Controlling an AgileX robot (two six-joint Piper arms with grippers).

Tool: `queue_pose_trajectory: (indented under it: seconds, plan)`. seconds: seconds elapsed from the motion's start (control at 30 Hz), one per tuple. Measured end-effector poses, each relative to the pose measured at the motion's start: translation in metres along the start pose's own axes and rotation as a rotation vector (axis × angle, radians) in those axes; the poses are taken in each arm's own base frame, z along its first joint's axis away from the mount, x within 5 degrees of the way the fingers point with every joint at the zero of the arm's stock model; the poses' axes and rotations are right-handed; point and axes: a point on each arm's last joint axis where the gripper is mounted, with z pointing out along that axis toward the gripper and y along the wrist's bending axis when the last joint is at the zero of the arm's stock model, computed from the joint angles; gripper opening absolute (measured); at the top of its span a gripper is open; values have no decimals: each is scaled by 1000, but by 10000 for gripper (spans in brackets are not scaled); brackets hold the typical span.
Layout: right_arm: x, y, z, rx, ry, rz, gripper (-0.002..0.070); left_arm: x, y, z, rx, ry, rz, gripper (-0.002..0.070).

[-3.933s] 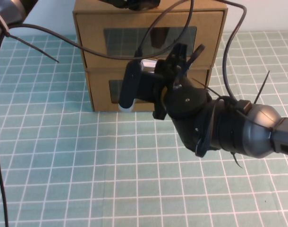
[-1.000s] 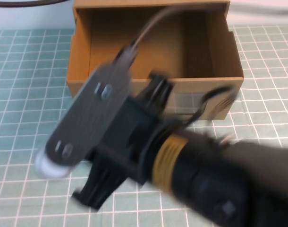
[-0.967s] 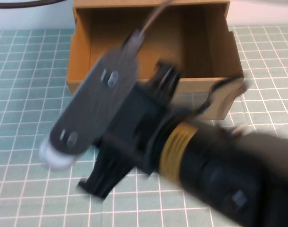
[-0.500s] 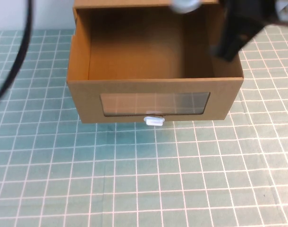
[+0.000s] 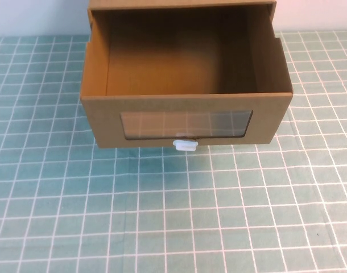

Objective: Open the shoe box
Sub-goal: 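Pull the top drawer of the cardboard box fully open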

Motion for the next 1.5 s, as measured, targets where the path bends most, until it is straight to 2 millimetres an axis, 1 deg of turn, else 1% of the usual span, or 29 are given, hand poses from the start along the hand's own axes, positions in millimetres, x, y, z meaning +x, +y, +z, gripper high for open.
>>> queue_pose_trajectory:
  seconds: [0.1, 0.13, 0.17, 0.2, 0.27, 0.33, 0.4, 0.47, 0.57, 0.63, 0.77, 1.43, 1.5]
  plan:
    - [19, 13, -22, 39, -58, 27, -13, 18, -1, -5, -2, -22, -21, -5]
    - [28, 17, -26, 53, -74, 54, -13, 24, -1, -6, -2, -29, -32, -5]
    - [36, 22, -36, 75, -110, 90, -13, 29, -1, -7, -3, -34, -40, -5]
    - [44, 26, -42, 91, -132, 135, -13, 33, -1, -9, -3, -39, -46, -5]
    - [67, 37, -54, 125, -173, 212, -13, 42, -2, -9, -1, -34, -57, -5]
    - [93, 47, -63, 147, -188, 246, -14, 49, -3, -7, 3, -25, -88, -5]
    - [123, 60, -68, 157, -176, 264, -14, 55, -3, -4, 5, -20, -130, -5]
    - [153, 71, -69, 152, -142, 276, -13, 61, -3, 0, 6, -23, -166, -5]
    - [185, 83, -69, 152, -115, 289, -13, 72, -3, 10, 3, -29, -201, -5]
    - [196, 87, -71, 164, -125, 291, -13, 81, -3, 16, 2, -22, -230, -5]
    - [200, 90, -76, 175, -157, 294, -13, 88, -3, 21, 0, -9, -262, -5]
    - [208, 99, -75, 91, -65, 304, -13, 90, -3, 22, 0, -8, -270, -5]
    - [208, 99, -75, 88, -61, 304, -13, 91, -1, 21, -20, -8, -235, -5]
